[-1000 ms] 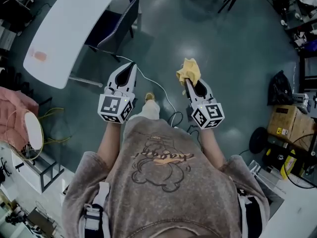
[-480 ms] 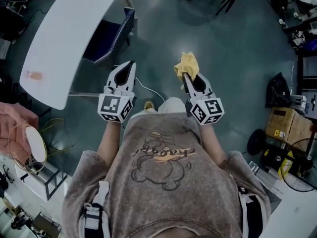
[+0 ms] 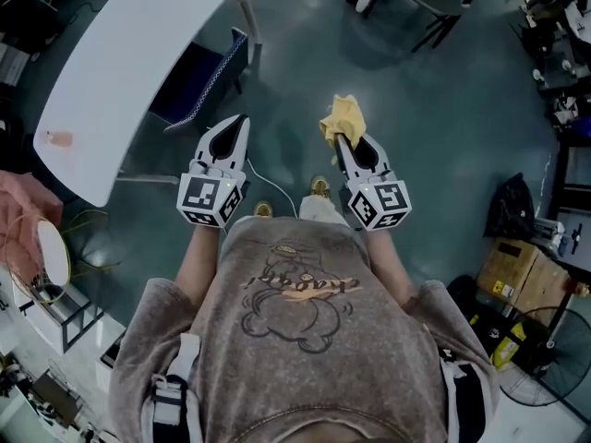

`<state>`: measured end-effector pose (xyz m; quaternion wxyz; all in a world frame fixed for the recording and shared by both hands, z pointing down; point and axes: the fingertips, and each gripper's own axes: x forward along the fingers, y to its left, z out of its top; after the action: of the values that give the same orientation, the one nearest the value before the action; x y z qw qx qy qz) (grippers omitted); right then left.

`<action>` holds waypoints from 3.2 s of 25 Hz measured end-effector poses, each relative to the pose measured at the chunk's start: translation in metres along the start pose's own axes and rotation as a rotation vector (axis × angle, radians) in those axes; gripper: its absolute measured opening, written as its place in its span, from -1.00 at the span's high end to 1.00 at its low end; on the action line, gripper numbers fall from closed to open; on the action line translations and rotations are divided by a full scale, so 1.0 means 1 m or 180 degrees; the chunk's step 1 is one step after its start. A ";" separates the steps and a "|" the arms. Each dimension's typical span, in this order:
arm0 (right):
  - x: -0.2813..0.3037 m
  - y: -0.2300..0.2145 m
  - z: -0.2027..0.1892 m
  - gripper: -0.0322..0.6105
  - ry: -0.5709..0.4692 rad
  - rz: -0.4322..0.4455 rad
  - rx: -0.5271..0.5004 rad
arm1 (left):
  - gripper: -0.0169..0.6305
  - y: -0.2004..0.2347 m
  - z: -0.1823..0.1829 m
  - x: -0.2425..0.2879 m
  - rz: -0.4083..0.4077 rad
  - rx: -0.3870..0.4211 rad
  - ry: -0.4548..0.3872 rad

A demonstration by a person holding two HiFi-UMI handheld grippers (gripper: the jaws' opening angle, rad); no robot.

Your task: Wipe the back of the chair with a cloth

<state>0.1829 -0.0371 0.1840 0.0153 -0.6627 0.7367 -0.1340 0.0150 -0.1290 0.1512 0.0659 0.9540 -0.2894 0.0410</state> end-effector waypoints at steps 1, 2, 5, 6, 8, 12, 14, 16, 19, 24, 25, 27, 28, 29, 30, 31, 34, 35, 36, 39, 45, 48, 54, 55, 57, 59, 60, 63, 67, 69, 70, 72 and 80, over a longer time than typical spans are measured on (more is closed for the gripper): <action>0.005 -0.009 0.002 0.59 0.0025 0.0063 -0.0013 | 0.91 0.000 0.001 0.009 0.0077 -0.0011 -0.0007; 0.010 -0.018 0.004 0.59 0.0052 0.0127 -0.0027 | 0.91 -0.001 0.002 0.017 0.0150 -0.0027 -0.0013; 0.022 -0.042 0.010 0.59 0.0151 0.0357 -0.0040 | 0.91 -0.008 0.003 0.033 0.0375 -0.0078 -0.0017; 0.025 -0.047 0.011 0.59 0.0192 0.0457 -0.0041 | 0.91 -0.011 0.003 0.034 0.0473 -0.0096 -0.0014; 0.030 -0.050 0.013 0.59 0.0273 0.0662 -0.0057 | 0.91 -0.014 0.004 0.030 0.0683 -0.0143 -0.0007; 0.045 -0.044 0.008 0.59 0.0386 0.0956 -0.0092 | 0.91 -0.011 -0.005 0.016 0.0965 -0.0225 0.0043; 0.055 -0.038 0.000 0.59 0.0395 0.1014 -0.0082 | 0.91 -0.007 -0.016 0.010 0.1002 -0.0243 0.0075; 0.066 -0.025 -0.013 0.59 0.0368 0.1059 -0.0089 | 0.91 0.004 -0.031 0.000 0.1010 -0.0259 0.0099; 0.090 0.002 -0.045 0.59 0.0315 0.1109 -0.0070 | 0.91 0.034 -0.065 -0.016 0.1002 -0.0292 0.0112; 0.107 0.001 -0.100 0.59 0.0243 0.1067 0.0011 | 0.91 0.048 -0.124 -0.015 0.0942 -0.0265 0.0119; 0.111 -0.001 -0.112 0.59 0.0219 0.1055 0.0044 | 0.91 0.051 -0.138 -0.014 0.0924 -0.0248 0.0141; 0.125 -0.003 -0.135 0.59 0.0173 0.1044 0.0102 | 0.91 0.062 -0.166 -0.010 0.0900 -0.0218 0.0200; 0.132 -0.004 -0.146 0.59 0.0157 0.1061 0.0106 | 0.91 0.066 -0.180 -0.006 0.0893 -0.0210 0.0222; 0.136 -0.006 -0.156 0.59 0.0150 0.1096 0.0080 | 0.91 0.067 -0.192 -0.002 0.0889 -0.0200 0.0227; 0.140 -0.009 -0.166 0.59 0.0149 0.1143 0.0032 | 0.91 0.067 -0.202 0.004 0.0890 -0.0190 0.0214; 0.145 -0.013 -0.175 0.59 0.0148 0.1189 -0.0019 | 0.91 0.068 -0.212 0.010 0.0899 -0.0185 0.0184; 0.165 -0.029 -0.204 0.59 0.0122 0.1247 -0.0074 | 0.91 0.073 -0.242 0.030 0.0936 -0.0211 0.0043; 0.172 -0.035 -0.213 0.59 0.0104 0.1255 -0.0086 | 0.91 0.074 -0.254 0.036 0.0948 -0.0224 -0.0001; 0.179 -0.041 -0.222 0.59 0.0083 0.1269 -0.0110 | 0.91 0.074 -0.266 0.042 0.0961 -0.0236 -0.0041; 0.200 -0.054 -0.249 0.59 0.0020 0.1356 -0.0199 | 0.91 0.079 -0.304 0.055 0.0979 -0.0253 -0.0141; 0.240 -0.058 -0.296 0.59 -0.0160 0.1641 -0.0166 | 0.91 0.103 -0.373 0.067 0.0925 -0.0106 -0.0250; 0.248 -0.058 -0.311 0.59 -0.0250 0.1708 -0.0276 | 0.91 0.104 -0.394 0.066 0.0892 -0.0059 -0.0330; 0.240 -0.062 -0.355 0.59 -0.0267 0.1794 -0.0236 | 0.91 0.093 -0.445 0.048 0.0901 -0.0164 -0.0315; 0.238 -0.061 -0.361 0.59 -0.0243 0.1802 -0.0231 | 0.91 0.090 -0.451 0.044 0.0895 -0.0191 -0.0299; 0.238 -0.055 -0.369 0.59 -0.0212 0.1833 -0.0239 | 0.91 0.085 -0.458 0.037 0.0880 -0.0216 -0.0276; 0.244 -0.046 -0.368 0.59 -0.0236 0.1897 -0.0260 | 0.91 0.086 -0.458 0.033 0.0893 -0.0200 -0.0284; 0.248 -0.041 -0.365 0.59 -0.0260 0.1935 -0.0267 | 0.91 0.087 -0.457 0.032 0.0906 -0.0190 -0.0299; 0.257 -0.027 -0.350 0.59 -0.0336 0.2024 -0.0301 | 0.91 0.089 -0.453 0.027 0.0922 -0.0165 -0.0327; 0.266 -0.013 -0.321 0.59 -0.0427 0.2107 -0.0405 | 0.91 0.085 -0.448 0.021 0.0920 -0.0149 -0.0333; 0.272 -0.007 -0.302 0.59 -0.0478 0.2147 -0.0435 | 0.91 0.085 -0.445 0.019 0.0929 -0.0143 -0.0346; 0.276 -0.006 -0.292 0.59 -0.0508 0.2158 -0.0453 | 0.91 0.084 -0.443 0.019 0.0932 -0.0137 -0.0351; 0.285 -0.003 -0.269 0.59 -0.0574 0.2167 -0.0508 | 0.91 0.084 -0.442 0.019 0.0928 -0.0126 -0.0354; 0.323 -0.007 -0.191 0.59 -0.0789 0.2088 -0.0560 | 0.91 0.078 -0.449 0.019 0.0920 -0.0143 -0.0328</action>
<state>0.1128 -0.3209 0.4196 0.0896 -0.4010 0.9114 0.0233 -0.0312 -0.1366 0.6048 0.0657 0.9016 -0.4275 -0.0054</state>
